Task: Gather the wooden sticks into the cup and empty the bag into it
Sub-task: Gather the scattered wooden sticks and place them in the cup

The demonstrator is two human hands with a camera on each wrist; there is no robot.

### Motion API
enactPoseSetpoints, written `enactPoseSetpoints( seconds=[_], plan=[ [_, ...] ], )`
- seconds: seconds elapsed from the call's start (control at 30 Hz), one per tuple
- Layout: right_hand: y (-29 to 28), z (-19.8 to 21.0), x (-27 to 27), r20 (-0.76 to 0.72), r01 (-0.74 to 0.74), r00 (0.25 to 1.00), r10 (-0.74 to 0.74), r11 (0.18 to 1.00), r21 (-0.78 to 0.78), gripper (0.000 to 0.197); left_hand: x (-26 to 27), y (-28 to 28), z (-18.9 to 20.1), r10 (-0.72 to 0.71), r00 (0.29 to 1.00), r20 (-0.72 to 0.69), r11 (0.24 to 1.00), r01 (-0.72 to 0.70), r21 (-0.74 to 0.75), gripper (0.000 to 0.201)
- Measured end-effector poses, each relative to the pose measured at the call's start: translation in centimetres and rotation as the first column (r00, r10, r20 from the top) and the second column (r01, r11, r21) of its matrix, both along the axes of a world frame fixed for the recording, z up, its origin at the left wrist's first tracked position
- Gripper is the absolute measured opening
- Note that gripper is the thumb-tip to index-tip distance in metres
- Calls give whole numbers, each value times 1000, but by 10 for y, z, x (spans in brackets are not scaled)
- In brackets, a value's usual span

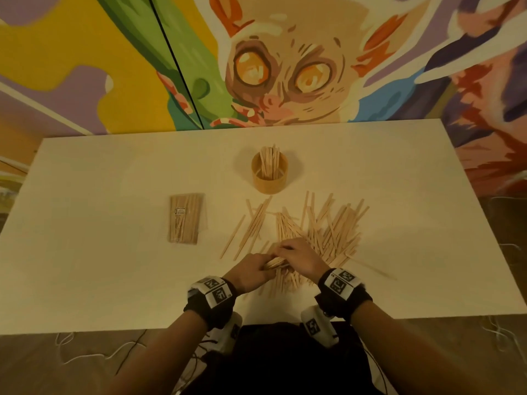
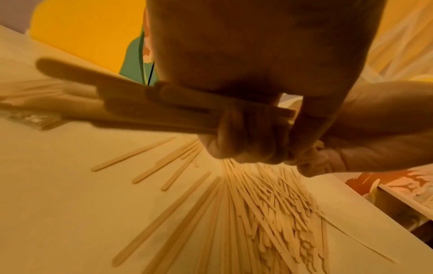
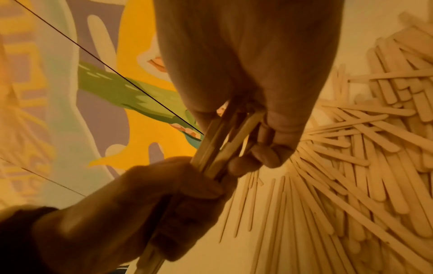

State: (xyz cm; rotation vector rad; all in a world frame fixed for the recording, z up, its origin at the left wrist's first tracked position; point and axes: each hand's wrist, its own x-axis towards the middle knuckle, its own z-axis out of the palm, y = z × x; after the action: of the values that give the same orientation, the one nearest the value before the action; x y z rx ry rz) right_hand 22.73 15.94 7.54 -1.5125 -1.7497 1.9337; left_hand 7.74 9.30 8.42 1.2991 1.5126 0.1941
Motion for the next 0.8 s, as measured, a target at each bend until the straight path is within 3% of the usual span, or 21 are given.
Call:
enactPoseSetpoints(
  seconds=[0.1,0.17,0.3,0.43,0.6,0.8],
  plan=[
    [-1,3,-1,-2,132,991,-132,991,34,20,2,10,1,9,985,-174,996,7,89,23],
    [-2,8,-3,-31,135,990,-135,991,20,22,2,16,-1,27,976,-218,990,4,140,34],
    [-2,16,-3,-158,121,978,-139,986,-118,21,3,23,-3,-4,990,-142,979,33,203,67],
    [0,18,2,-195,57,978,-75,994,-97,14,3,27,-5,-3,995,-96,976,23,215,90],
    [1,10,1,-160,36,986,-37,999,-13,10,4,27,-8,-26,998,-49,959,39,279,85],
    [1,3,10,-199,169,962,-187,980,-104,12,-11,20,-5,-11,997,-73,964,30,264,46]
  ],
)
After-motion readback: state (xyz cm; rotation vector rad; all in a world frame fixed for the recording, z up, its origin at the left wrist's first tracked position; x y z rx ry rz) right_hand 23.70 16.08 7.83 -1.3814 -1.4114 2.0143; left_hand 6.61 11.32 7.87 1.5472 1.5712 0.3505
